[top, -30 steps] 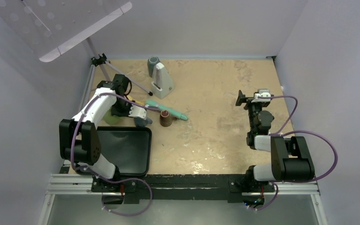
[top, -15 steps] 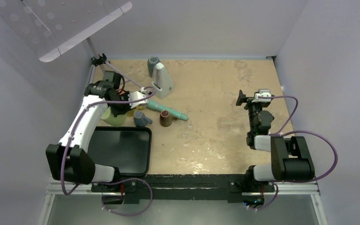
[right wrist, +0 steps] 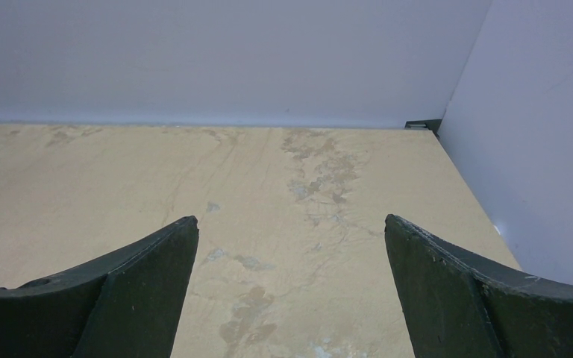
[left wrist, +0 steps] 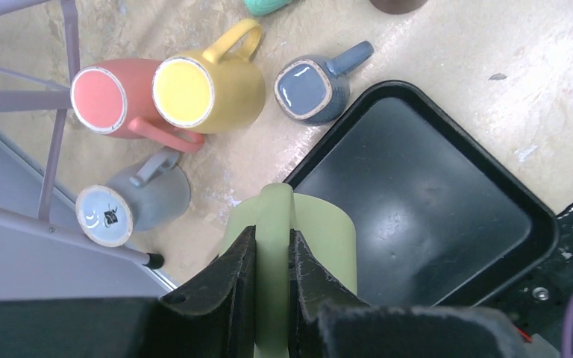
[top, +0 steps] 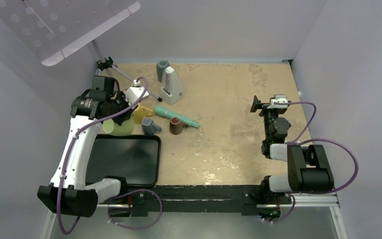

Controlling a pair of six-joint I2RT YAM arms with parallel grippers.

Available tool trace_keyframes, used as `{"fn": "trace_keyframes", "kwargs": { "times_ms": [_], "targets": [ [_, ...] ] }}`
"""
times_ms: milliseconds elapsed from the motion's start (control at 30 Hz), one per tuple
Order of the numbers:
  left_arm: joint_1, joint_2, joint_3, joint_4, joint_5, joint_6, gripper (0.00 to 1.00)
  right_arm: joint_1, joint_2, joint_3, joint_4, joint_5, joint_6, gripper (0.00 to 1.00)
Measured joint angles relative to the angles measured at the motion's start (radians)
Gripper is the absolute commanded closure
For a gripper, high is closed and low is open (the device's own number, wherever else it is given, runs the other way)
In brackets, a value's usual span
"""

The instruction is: Turn the mug right side up

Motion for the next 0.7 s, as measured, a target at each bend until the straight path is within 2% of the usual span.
{"fn": "trace_keyframes", "kwargs": {
  "times_ms": [300,700],
  "targets": [
    [0.033,0.127,0.185,-0.093,0.032,-0.053,1.00,0.000,0.000,0.000,0.000,0.000,0.000,0.01],
    [0.043,0.189,0.227,-0.139,0.040,-0.066,1.00,0.000,0.000,0.000,0.000,0.000,0.000,0.01]
  ]
}}
